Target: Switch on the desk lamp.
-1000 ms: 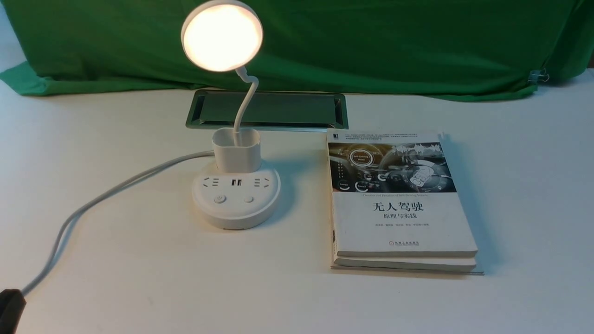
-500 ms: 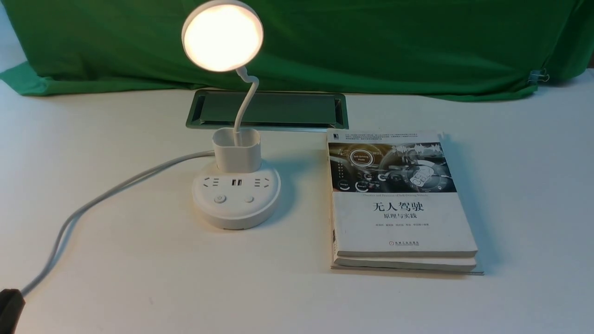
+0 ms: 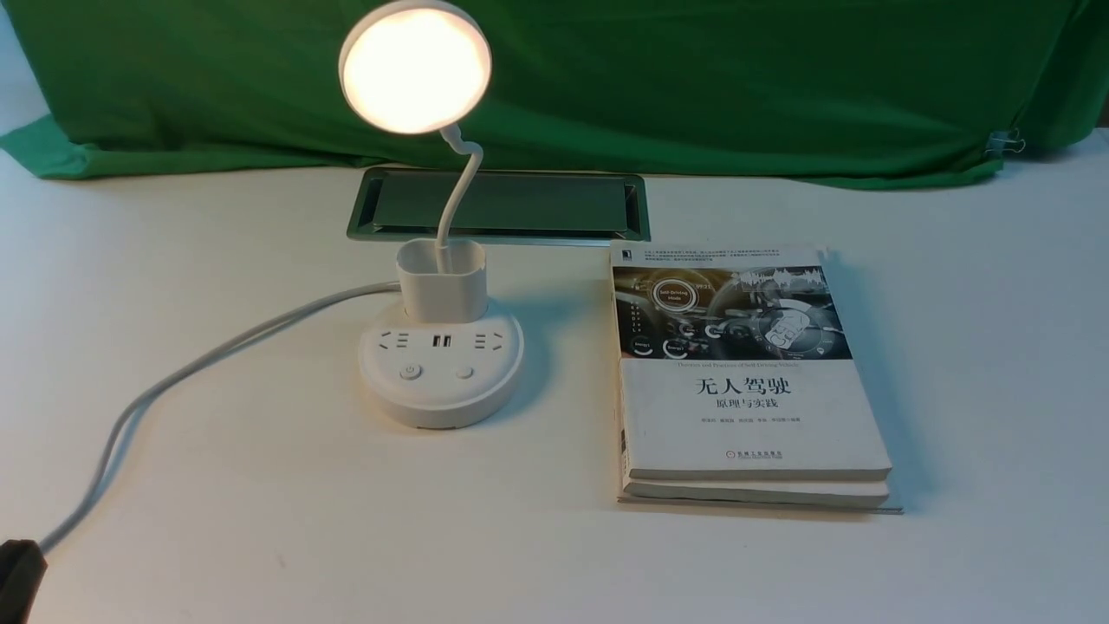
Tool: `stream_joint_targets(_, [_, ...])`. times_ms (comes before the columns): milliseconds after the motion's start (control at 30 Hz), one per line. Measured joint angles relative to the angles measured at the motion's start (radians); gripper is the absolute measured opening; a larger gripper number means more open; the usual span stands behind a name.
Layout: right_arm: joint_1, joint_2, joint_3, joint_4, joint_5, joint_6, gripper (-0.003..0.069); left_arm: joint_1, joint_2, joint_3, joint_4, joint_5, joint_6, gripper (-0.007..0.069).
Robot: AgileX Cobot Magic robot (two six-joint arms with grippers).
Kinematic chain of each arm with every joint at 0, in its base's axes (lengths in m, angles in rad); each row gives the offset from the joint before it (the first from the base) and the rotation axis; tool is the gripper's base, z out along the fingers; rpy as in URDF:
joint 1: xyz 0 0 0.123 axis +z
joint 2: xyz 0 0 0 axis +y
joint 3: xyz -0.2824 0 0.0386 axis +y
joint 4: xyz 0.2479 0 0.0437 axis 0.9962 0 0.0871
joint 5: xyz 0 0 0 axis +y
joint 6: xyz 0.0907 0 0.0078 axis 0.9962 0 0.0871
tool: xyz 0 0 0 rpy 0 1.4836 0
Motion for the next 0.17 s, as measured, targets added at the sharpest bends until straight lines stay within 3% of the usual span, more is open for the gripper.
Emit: stream_joint_targets(167, [0.0, 0.0, 0.0, 0.0, 0.0, -0.001, 0.0239, 0.0, 0.0, 0.0, 0.0, 0.0, 0.0, 0.0001])
